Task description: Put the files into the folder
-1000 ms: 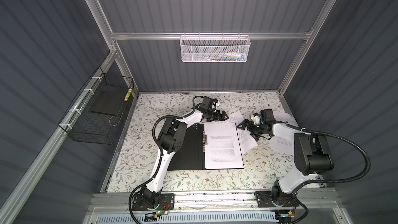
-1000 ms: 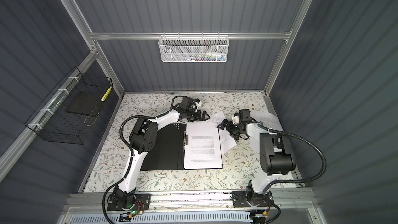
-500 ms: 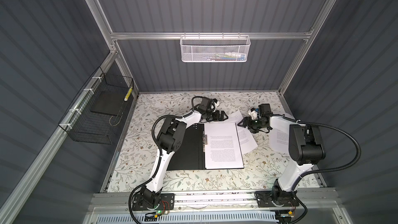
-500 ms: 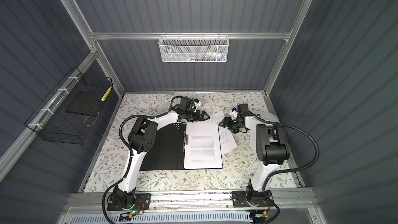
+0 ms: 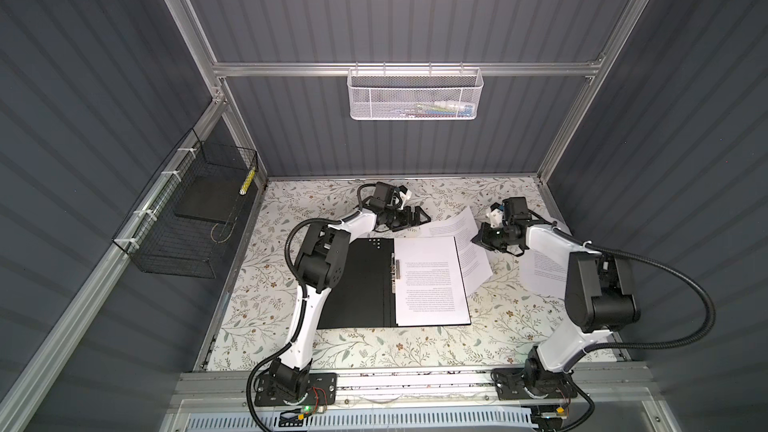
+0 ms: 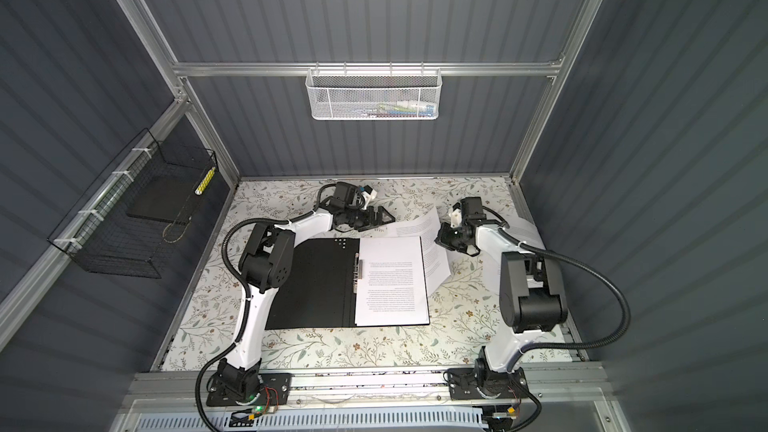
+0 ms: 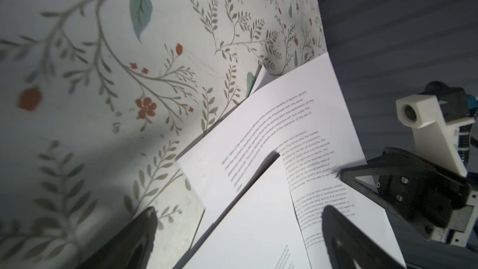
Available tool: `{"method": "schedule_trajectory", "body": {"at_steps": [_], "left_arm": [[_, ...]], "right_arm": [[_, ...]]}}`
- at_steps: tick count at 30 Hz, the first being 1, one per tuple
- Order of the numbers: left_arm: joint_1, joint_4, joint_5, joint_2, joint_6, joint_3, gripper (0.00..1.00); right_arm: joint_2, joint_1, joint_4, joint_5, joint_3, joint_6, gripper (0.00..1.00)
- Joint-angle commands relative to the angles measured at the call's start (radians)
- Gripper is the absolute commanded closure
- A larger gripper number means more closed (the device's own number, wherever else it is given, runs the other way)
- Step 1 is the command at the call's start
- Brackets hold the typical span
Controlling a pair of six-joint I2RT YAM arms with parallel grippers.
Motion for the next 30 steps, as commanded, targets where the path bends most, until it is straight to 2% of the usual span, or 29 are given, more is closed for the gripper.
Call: {"method": "schedule_trajectory", "body": {"at_steps": [1, 4, 7, 12, 16, 21, 26, 30], "left_arm": [[0.000, 0.079, 0.102, -0.171, -0.033, 0.030, 0.00], [0.000, 0.169, 0.103, -0.280, -0.075, -0.059, 0.00], [0.000, 0.200, 0.083, -0.380, -0.077, -0.153, 0.00], [-0.001, 0.236, 0.029, -0.539, -0.070, -0.323, 0.00], [-0.001, 0.194, -0.032, -0.664, -0.016, -0.473, 0.00], [-0.001, 0.148, -0.100, -0.806, 0.034, -0.620, 0.00], [-0.001, 0.122, -0.166, -0.910, 0.051, -0.742, 0.00], [-0.001, 0.112, -0.185, -0.983, 0.055, -0.819, 0.00]], "right_arm": [[-0.109, 0.012, -0.034, 0.136, 0.004, 0.022, 1.00], [-0.189, 0.013, -0.065, 0.229, 0.007, 0.030, 1.00], [-0.244, 0.015, -0.115, 0.274, 0.014, 0.024, 1.00], [-0.313, 0.040, -0.157, 0.280, 0.038, 0.009, 1.00], [-0.353, 0.084, -0.183, 0.281, 0.073, -0.003, 1.00], [-0.357, 0.131, -0.215, 0.268, 0.123, 0.007, 1.00], [-0.326, 0.213, -0.264, 0.366, 0.186, 0.029, 1.00], [-0.313, 0.255, -0.231, 0.298, 0.206, 0.058, 1.00]]}}
